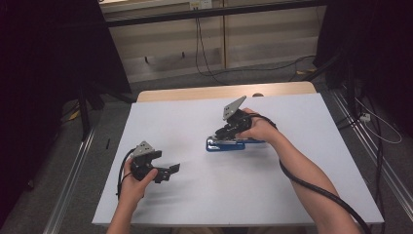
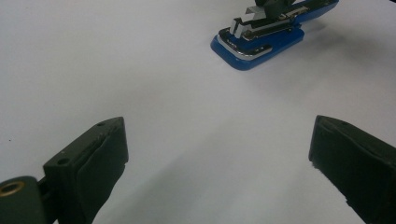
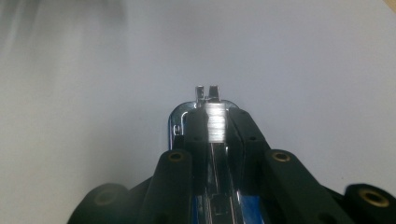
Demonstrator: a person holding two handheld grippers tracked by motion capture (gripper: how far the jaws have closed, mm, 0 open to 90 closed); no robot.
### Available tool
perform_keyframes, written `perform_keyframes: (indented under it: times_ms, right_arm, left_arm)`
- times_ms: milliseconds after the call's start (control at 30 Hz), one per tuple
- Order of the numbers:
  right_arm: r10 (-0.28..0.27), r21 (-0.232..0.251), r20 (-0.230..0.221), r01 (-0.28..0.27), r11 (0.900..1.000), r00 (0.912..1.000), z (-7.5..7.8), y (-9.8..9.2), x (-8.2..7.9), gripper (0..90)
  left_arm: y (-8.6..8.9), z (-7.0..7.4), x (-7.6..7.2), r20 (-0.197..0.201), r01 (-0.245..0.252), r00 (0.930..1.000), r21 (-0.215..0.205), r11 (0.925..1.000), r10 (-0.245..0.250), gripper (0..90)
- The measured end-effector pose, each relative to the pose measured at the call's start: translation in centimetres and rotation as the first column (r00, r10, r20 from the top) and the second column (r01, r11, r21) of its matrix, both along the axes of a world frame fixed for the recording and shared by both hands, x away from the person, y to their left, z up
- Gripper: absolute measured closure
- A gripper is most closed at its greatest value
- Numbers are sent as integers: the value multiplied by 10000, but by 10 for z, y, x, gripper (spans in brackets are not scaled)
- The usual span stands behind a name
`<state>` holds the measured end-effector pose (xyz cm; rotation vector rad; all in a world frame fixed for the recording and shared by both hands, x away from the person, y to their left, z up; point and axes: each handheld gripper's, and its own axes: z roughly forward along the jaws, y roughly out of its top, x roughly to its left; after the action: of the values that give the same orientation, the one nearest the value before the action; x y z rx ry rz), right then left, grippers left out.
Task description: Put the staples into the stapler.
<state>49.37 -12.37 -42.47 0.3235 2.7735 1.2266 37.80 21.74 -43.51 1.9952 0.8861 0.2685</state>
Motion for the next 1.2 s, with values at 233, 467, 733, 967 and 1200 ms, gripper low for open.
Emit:
perform_keyframes:
  times_ms: [233, 467, 733, 967, 1200]
  right_arm:
    - [56, -56, -7, -56, 10000, 10000, -1, 2, 1, 791]
    - [247, -130, 120, -245, 9996, 9996, -2, 4, 1, 791]
    - [297, -166, 95, -295, 9994, 9995, -4, 5, 1, 791]
    - [371, -176, 113, -369, 9992, 9992, -4, 6, 1, 791]
    - [367, -190, 83, -365, 9992, 9993, -6, 8, 2, 791]
  left_arm:
    - [0, 0, 0, -22, 20, 10000, 25, 10000, -20, 47]
    - [0, 0, 0, -39, 21, 10000, 31, 10000, -21, 48]
    - [0, -1, 1, -56, 6, 10000, 33, 10000, -6, 48]
    - [0, -1, 1, -73, 12, 10000, -7, 10000, -13, 48]
    - [1, -1, 1, -68, -12, 10000, 14, 10000, 12, 48]
